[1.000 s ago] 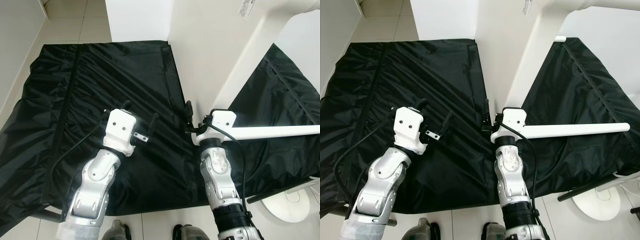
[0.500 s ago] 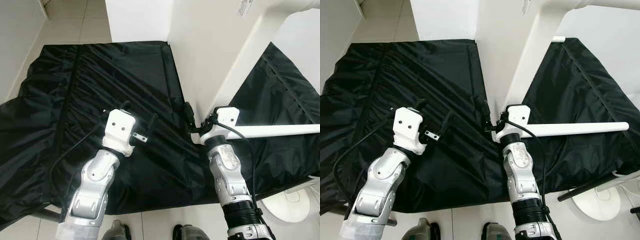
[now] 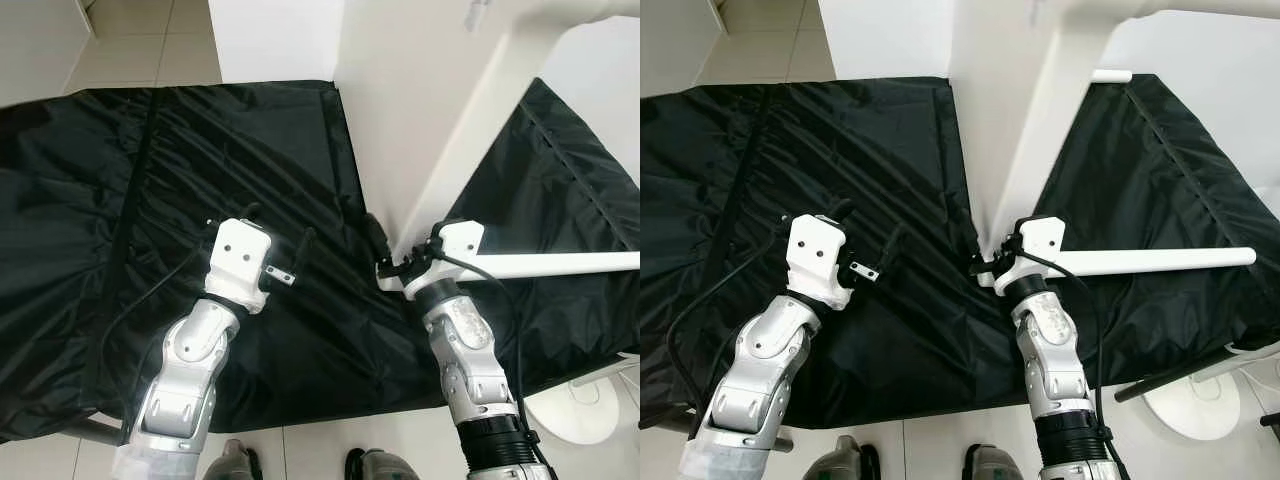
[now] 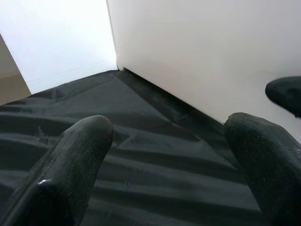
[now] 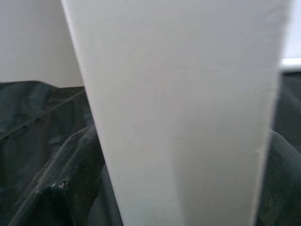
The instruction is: Building children table
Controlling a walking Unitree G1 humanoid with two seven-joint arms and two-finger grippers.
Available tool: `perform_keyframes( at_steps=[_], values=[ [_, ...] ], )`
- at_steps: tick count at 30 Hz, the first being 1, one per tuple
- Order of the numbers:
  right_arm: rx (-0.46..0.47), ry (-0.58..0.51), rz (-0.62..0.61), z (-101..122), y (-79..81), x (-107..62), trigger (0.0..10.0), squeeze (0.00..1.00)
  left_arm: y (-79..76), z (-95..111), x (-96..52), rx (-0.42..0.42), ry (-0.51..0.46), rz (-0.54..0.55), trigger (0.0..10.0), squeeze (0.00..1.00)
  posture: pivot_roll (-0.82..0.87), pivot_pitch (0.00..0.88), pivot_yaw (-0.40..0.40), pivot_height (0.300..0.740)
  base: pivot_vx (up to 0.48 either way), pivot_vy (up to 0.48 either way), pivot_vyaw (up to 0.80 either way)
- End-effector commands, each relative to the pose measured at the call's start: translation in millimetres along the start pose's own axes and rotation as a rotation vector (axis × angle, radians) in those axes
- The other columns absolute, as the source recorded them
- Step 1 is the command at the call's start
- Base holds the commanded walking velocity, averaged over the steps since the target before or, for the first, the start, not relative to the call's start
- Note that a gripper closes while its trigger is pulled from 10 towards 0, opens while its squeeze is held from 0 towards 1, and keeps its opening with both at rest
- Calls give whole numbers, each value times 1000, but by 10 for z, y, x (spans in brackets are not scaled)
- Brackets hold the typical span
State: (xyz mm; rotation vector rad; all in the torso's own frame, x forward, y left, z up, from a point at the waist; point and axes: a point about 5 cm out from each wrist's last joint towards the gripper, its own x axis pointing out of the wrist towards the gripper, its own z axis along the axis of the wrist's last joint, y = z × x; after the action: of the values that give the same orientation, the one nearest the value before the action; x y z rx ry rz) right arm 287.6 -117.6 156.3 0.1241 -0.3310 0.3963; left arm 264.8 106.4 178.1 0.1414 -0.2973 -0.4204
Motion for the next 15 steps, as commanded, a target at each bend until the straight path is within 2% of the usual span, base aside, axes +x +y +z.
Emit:
perform_keyframes(
  at_steps=[1,6,15],
  values=[
    [30,43,43,-85,87,-36,10000,0,5,1,-9,-1,6,21,10000,0,-21,122,19,740,0,0,0],
    [46,43,76,-65,101,-16,10000,0,-8,-1,-8,-3,7,19,10000,0,-22,124,20,740,0,0,0],
    [90,56,208,-63,299,-45,10000,0,-8,0,-12,-5,8,26,10000,0,-22,128,15,740,0,0,0]
  ],
)
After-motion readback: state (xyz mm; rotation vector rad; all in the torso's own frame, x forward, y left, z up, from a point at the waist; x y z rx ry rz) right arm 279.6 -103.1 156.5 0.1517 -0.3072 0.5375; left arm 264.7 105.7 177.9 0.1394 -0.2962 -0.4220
